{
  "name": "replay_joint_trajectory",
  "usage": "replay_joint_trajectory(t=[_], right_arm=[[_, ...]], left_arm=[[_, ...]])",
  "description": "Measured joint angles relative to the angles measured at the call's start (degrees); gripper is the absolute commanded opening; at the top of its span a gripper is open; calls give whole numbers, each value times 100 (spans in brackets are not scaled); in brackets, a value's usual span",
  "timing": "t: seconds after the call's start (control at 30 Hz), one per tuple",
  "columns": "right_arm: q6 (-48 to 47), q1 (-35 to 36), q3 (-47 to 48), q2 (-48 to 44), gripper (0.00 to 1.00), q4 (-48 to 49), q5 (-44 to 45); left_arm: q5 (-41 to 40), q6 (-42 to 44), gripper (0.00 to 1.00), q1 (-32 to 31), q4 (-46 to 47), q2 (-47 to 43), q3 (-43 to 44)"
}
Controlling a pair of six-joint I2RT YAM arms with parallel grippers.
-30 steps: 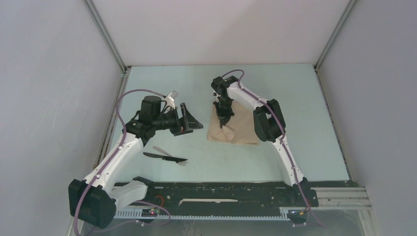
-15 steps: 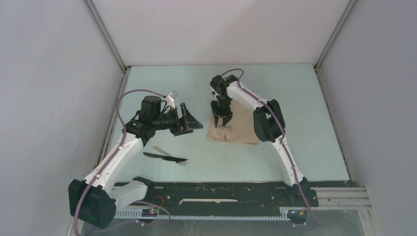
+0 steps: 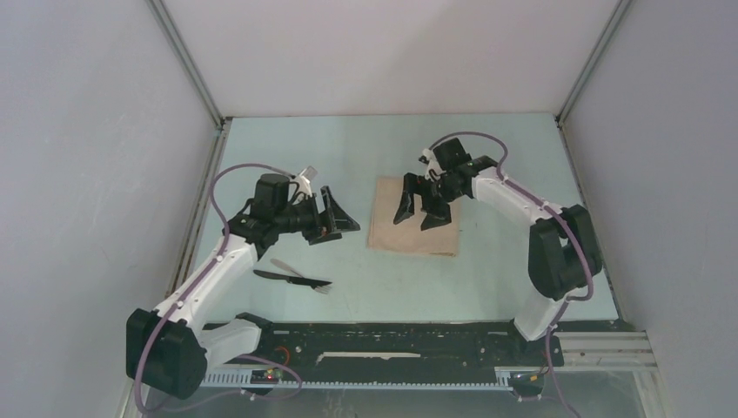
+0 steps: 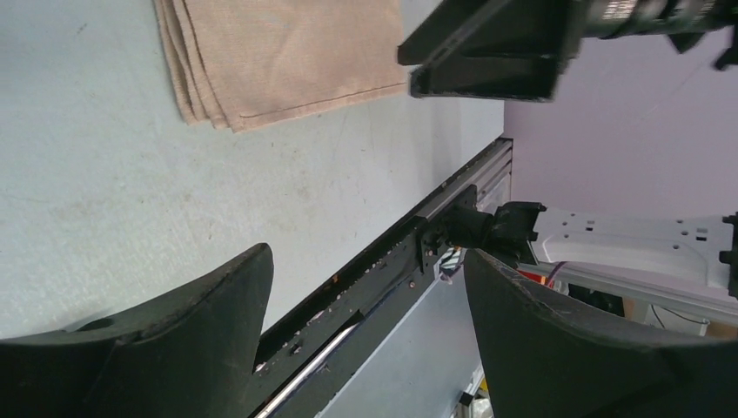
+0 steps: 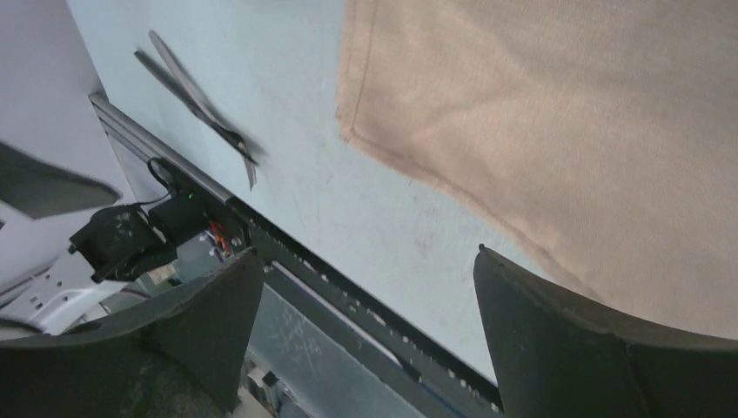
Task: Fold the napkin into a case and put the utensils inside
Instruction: Fold the rectangle-folded napkin at the center of the board, then smooth out the square-folded napkin at the center of the board.
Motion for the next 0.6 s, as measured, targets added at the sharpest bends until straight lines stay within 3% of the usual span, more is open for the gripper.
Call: replay_joint_trajectory(t=[0.03, 0.13, 0.3, 0.47, 0.6], right_arm=[[107, -74, -260, 7, 87, 358, -111], [448, 4, -765, 376, 57, 1318, -310], [1204, 463, -1128, 929, 37, 2811, -468], [1722, 802, -1128, 1228, 27, 3807, -341], [1875, 964, -1128, 1388, 27, 4065, -127]], left_arm=[[-24, 0, 84, 0, 33, 46, -15], [-179, 4, 78, -11, 90, 221, -26], [-656, 83, 71, -173, 142, 916, 2], [-1071, 111, 65, -315, 138, 1491, 2], [-1272, 109, 61, -323, 140, 1541, 2]])
